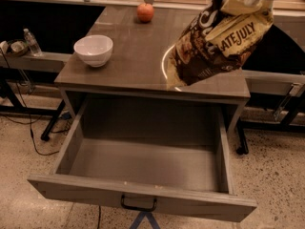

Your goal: Pick brown chip bag from top drawer and place on counter

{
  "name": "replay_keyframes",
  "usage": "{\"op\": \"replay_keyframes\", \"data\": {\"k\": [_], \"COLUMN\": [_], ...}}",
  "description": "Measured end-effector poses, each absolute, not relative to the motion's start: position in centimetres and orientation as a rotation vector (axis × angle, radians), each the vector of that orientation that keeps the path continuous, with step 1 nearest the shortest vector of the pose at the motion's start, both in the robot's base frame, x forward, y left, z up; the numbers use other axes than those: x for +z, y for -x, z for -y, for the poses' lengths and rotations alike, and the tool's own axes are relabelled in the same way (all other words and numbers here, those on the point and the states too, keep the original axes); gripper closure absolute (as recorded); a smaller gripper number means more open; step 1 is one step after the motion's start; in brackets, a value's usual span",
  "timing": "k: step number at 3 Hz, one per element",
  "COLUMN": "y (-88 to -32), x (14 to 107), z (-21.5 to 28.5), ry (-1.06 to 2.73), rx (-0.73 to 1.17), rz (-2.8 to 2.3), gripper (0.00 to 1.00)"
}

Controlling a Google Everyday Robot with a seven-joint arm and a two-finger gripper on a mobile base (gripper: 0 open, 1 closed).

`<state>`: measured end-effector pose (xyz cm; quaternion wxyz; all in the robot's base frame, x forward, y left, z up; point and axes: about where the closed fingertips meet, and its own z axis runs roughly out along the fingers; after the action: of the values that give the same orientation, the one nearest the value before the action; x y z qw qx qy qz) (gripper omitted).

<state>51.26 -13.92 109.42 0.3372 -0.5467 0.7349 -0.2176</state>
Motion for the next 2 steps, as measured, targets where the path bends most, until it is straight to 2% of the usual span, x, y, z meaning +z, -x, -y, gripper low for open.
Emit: {"op": "replay_keyframes", "data": {"k": [2], "y": [-62.1], "x": [110.0], "z": [12.3], "ry": [1.296], "rx": [-0.398], "rz": [-1.861], "gripper": [1.0]}}
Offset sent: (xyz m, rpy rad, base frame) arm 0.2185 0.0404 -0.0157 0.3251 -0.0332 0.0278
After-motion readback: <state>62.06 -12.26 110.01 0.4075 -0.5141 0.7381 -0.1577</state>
